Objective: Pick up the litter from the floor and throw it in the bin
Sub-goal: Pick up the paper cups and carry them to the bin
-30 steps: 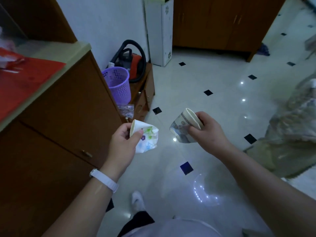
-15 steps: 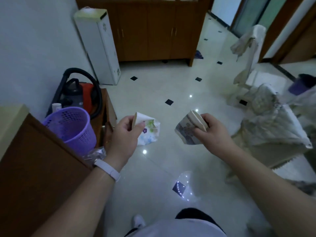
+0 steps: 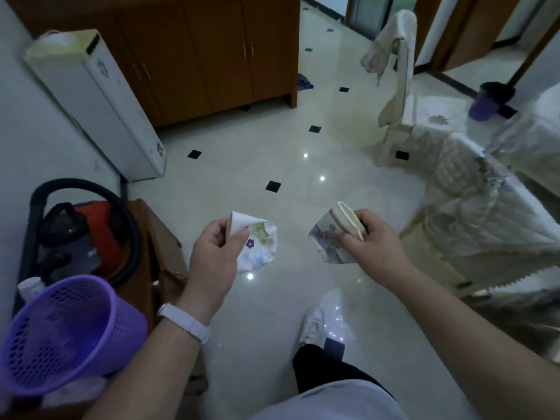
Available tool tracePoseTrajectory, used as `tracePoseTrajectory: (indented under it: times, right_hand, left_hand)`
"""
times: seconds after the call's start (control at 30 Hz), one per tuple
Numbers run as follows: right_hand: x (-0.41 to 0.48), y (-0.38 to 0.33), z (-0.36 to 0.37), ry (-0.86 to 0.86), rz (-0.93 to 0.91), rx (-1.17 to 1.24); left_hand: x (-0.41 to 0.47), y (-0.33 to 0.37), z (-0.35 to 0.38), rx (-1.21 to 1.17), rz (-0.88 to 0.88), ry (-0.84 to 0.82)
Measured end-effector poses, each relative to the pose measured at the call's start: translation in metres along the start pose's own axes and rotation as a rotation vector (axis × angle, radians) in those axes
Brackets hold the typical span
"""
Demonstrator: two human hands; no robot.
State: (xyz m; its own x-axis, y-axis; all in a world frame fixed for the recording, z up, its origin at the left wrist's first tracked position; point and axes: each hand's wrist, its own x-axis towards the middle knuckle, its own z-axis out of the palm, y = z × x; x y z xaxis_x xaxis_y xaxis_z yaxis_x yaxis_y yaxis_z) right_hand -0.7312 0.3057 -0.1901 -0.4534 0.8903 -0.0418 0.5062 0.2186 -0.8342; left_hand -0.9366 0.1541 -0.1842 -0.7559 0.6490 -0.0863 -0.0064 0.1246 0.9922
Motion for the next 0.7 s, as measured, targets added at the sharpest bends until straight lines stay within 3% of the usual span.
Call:
tracePoseTrajectory:
  times: [0.33,0.7]
  right_hand:
    - [0.201,-0.020,0.016,-0.075,0.004,0.147]
    - [0.335,-0.007,-0.008,0.028,0.141,0.264]
  left_hand:
    - [0.184,0.034,0.046,0.172,0.025,0.026]
    - [0.340,0.060,0.116,-0.008,0.023,0.027]
